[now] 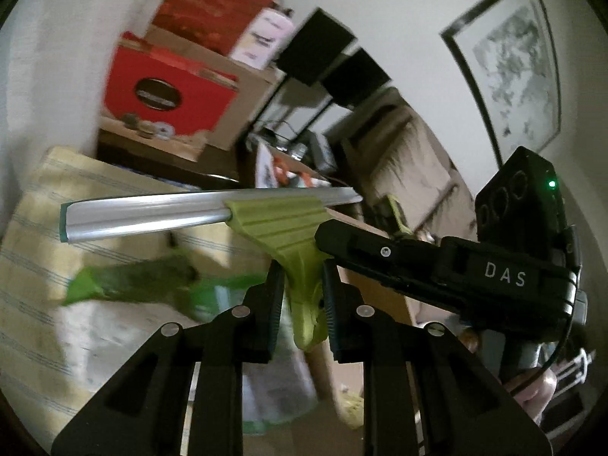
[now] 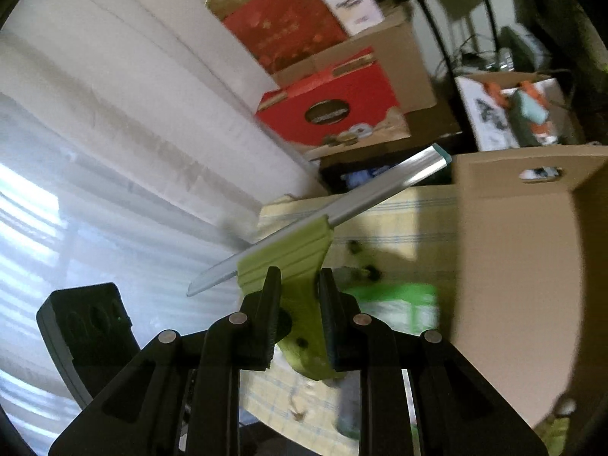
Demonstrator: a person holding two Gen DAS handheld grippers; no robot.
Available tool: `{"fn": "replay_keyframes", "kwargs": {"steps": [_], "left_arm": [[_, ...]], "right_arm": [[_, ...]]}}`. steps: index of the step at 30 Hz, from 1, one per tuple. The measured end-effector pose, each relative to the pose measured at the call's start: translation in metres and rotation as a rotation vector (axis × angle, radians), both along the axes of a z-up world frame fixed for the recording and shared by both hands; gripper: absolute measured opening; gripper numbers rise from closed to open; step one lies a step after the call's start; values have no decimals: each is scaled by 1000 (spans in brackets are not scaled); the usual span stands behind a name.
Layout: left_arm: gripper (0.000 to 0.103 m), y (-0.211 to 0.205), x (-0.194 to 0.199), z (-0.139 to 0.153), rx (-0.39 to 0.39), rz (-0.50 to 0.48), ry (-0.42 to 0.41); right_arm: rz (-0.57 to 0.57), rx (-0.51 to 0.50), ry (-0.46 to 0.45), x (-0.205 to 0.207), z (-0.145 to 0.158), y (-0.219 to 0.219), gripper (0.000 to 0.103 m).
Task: Organize objects
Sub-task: 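Lift the squeegee and carry it over the cardboard box with the right gripper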
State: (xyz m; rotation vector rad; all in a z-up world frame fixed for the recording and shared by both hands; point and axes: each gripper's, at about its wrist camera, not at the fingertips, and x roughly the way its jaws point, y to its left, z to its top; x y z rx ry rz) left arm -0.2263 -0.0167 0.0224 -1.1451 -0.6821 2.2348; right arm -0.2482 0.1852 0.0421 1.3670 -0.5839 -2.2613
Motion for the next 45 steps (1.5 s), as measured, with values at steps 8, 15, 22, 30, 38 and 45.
{"fn": "replay_keyframes", "kwargs": {"steps": [8,15,22,30,38,45], "left_arm": [[19,78,23,-1,43,-78,-24],[19,136,36,-4,47,-127,-42],[19,170,42,-14,34,-157,-67],[19,194,46,-36,-8,-181,-110],[19,201,43,-59,-46,-183,-161],[17,205,42,-70,-98,-209,-202]], "right_arm": [[-39,67,20,35,8,75,19],[-94,110,31,57,9,133,19],[-123,111,21,65,-4,163,19],[-137,86,-25,66,-33,184,19],[-147,60,-75,59,-62,193,19],[-161,54,-96,56,-77,200,18]]}}
